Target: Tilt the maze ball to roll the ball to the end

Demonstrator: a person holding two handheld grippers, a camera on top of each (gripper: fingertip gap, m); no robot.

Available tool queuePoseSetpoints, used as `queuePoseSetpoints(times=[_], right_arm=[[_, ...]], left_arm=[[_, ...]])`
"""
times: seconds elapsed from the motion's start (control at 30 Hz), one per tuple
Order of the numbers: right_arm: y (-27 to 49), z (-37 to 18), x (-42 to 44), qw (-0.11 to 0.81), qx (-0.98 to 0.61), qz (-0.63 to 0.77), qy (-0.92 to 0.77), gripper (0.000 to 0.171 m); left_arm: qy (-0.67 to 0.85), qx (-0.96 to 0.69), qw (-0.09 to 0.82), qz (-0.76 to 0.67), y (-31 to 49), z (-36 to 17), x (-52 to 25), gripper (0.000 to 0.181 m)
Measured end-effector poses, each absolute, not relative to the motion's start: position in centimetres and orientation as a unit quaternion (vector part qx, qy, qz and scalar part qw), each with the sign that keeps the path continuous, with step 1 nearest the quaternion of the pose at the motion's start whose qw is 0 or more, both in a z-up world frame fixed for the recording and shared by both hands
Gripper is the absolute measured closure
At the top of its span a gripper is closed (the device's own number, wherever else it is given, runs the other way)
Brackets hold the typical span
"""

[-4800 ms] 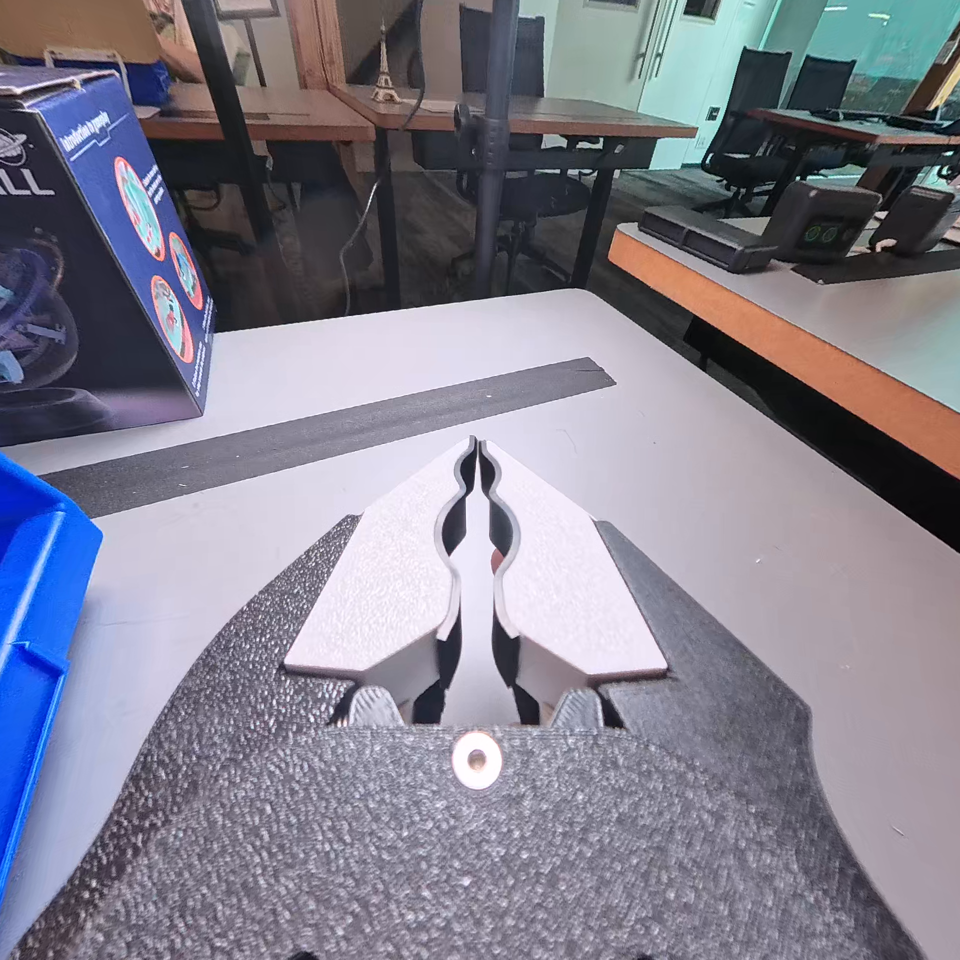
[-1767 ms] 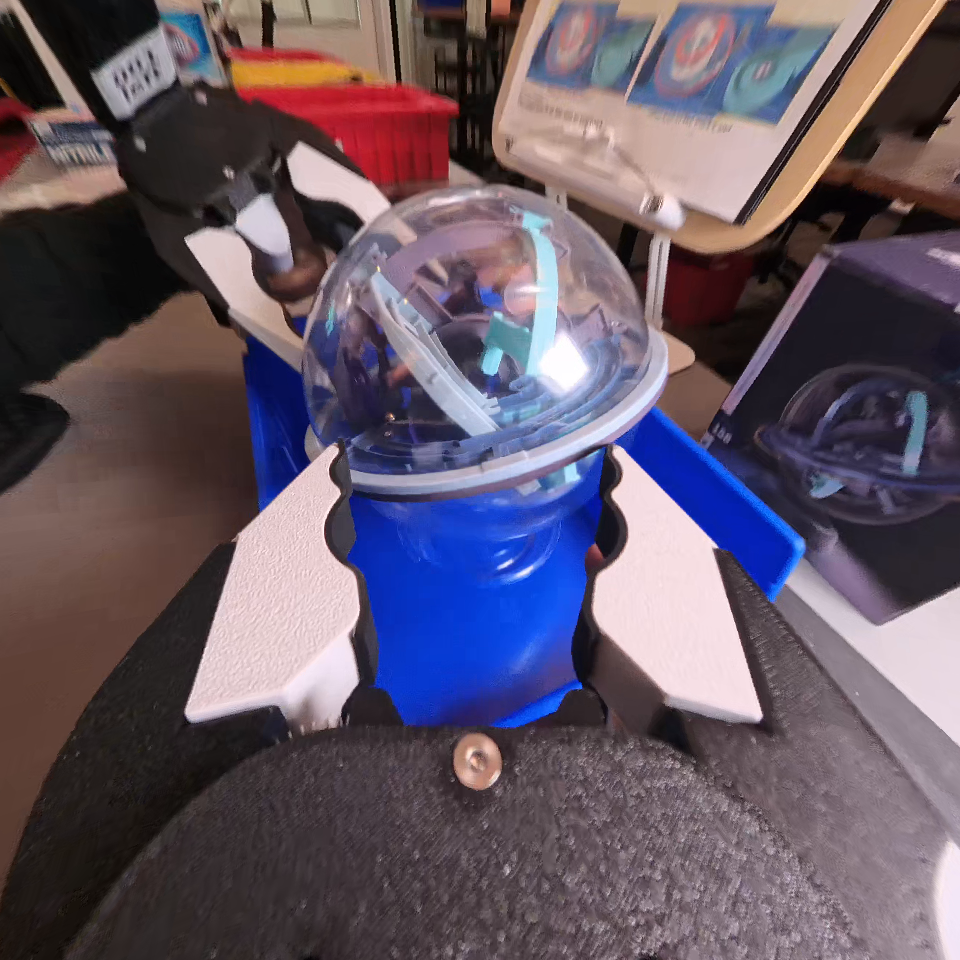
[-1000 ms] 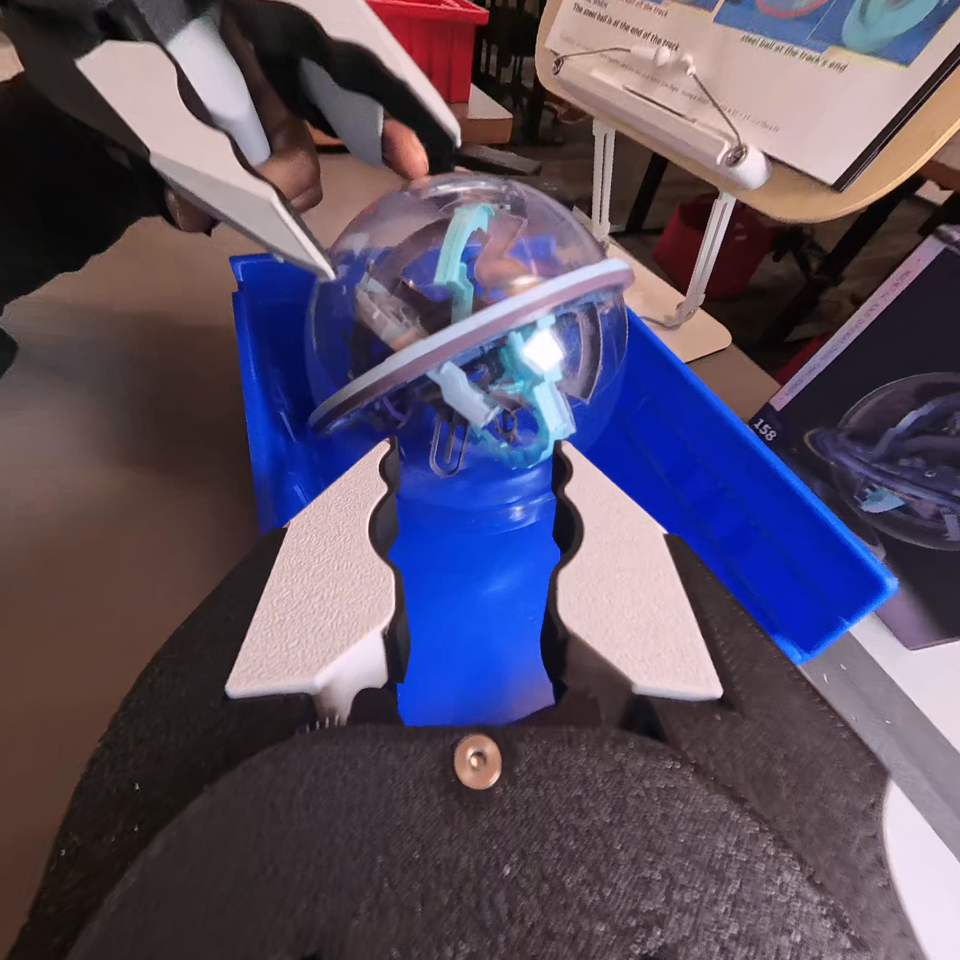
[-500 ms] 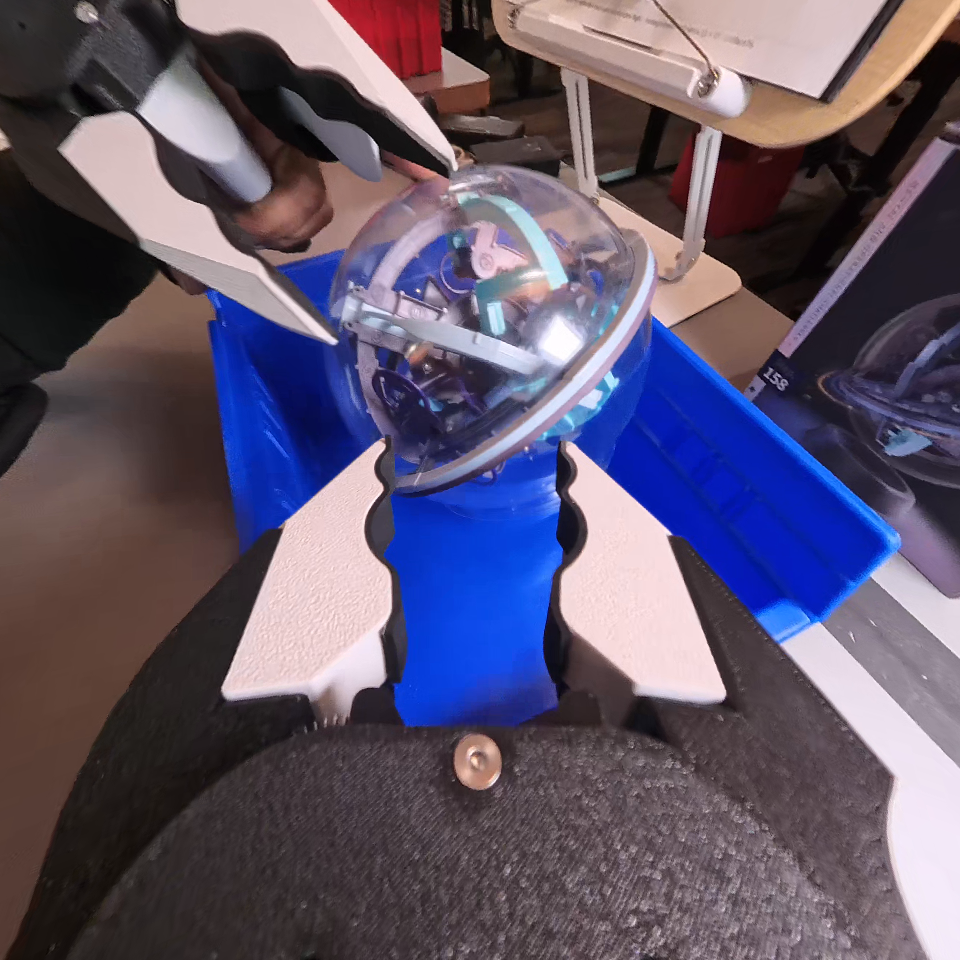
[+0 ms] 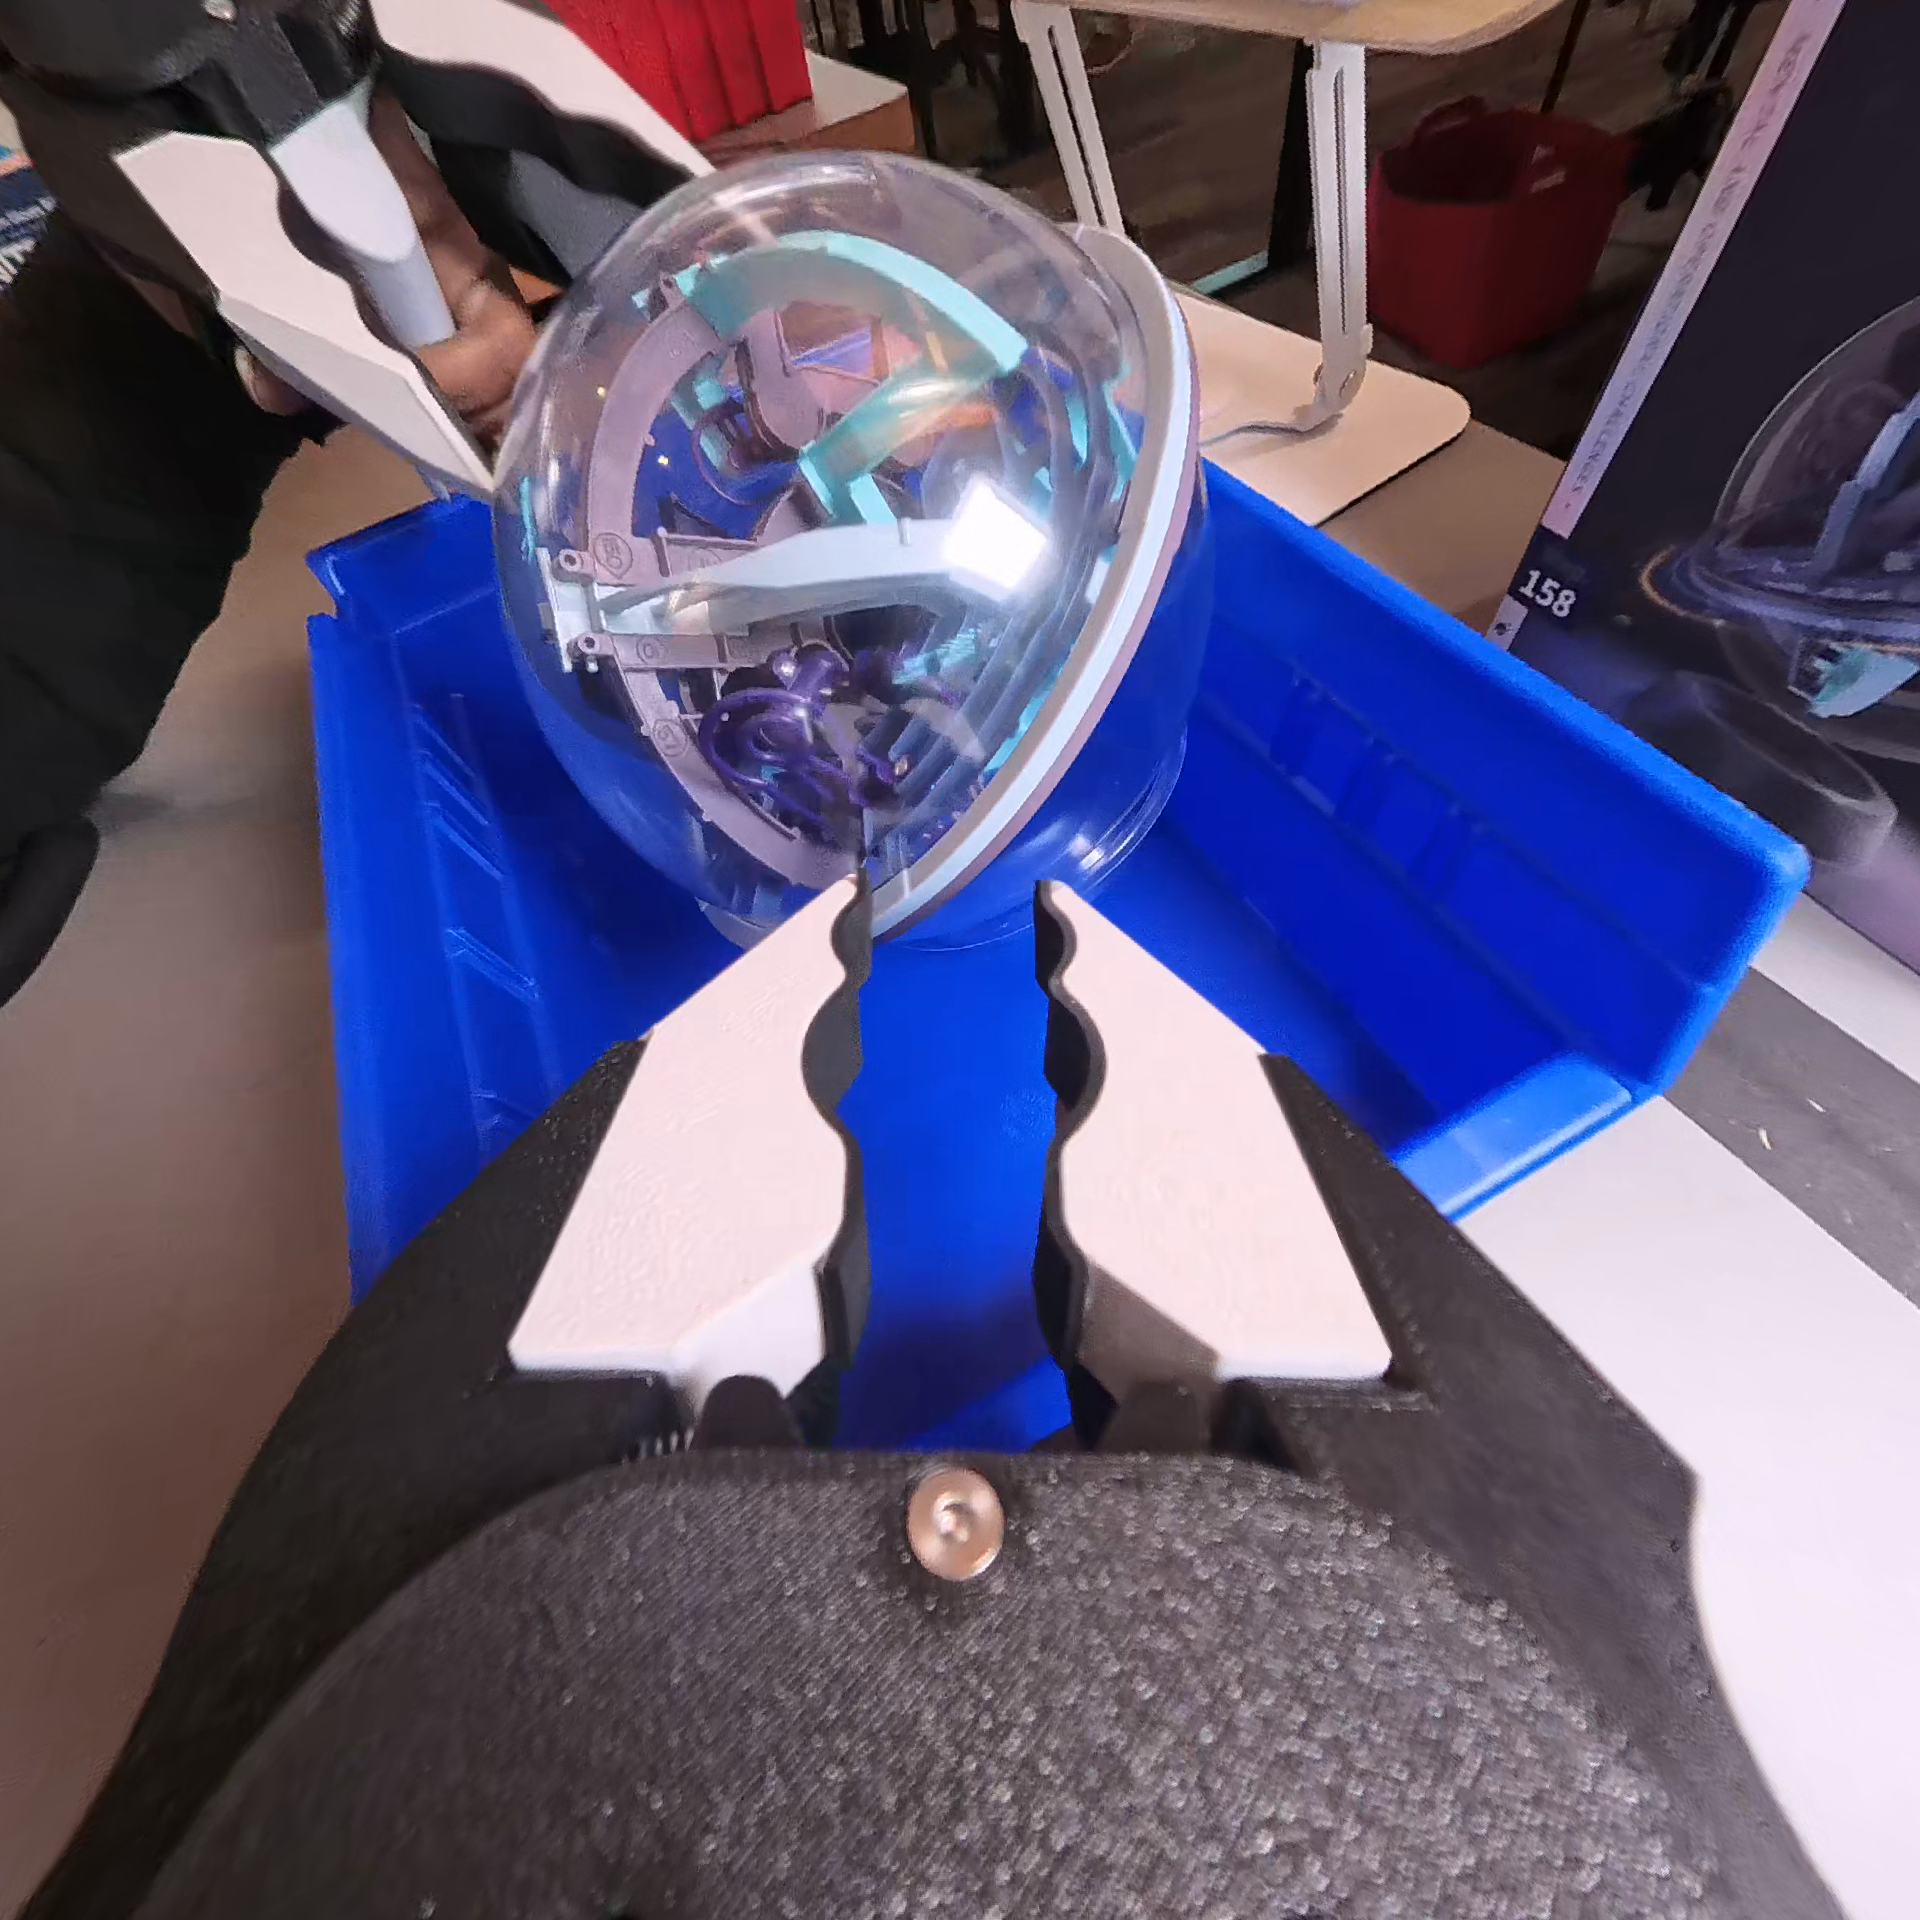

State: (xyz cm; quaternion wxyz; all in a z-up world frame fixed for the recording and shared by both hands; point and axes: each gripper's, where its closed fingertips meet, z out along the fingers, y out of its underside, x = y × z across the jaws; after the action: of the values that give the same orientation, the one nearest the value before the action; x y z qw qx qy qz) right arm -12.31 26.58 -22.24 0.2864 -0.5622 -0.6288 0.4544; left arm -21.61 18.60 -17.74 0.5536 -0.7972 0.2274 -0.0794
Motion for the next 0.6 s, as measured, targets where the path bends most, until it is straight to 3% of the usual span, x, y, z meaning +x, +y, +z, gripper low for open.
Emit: queuePoseSetpoints(times=[0.1, 0.3, 0.5, 0.6], right_arm=[[26.2, -22.5, -12.4, 0.275, -0.560, 0.464, -0.629, 0.156], [26.2, -23.3, -12.0, 0.239, -0.574, 0.480, -0.618, 0.158], [25.1, -23.5, -11.2, 0.131, -0.590, 0.540, -0.586, 0.163], [24.8, -23.5, -10.8, 0.118, -0.584, 0.545, -0.590, 0.160]], left_arm=[[0.244, -0.794, 0.550, -0.082, 18.7, -18.0, -20.9, 0.097], [0.260, -0.776, 0.570, -0.073, 19.1, -17.5, -20.1, 0.097], [0.272, -0.766, 0.577, -0.081, 18.9, -17.4, -19.6, 0.097], [0.271, -0.763, 0.582, -0.077, 18.9, -17.2, -19.7, 0.109]])
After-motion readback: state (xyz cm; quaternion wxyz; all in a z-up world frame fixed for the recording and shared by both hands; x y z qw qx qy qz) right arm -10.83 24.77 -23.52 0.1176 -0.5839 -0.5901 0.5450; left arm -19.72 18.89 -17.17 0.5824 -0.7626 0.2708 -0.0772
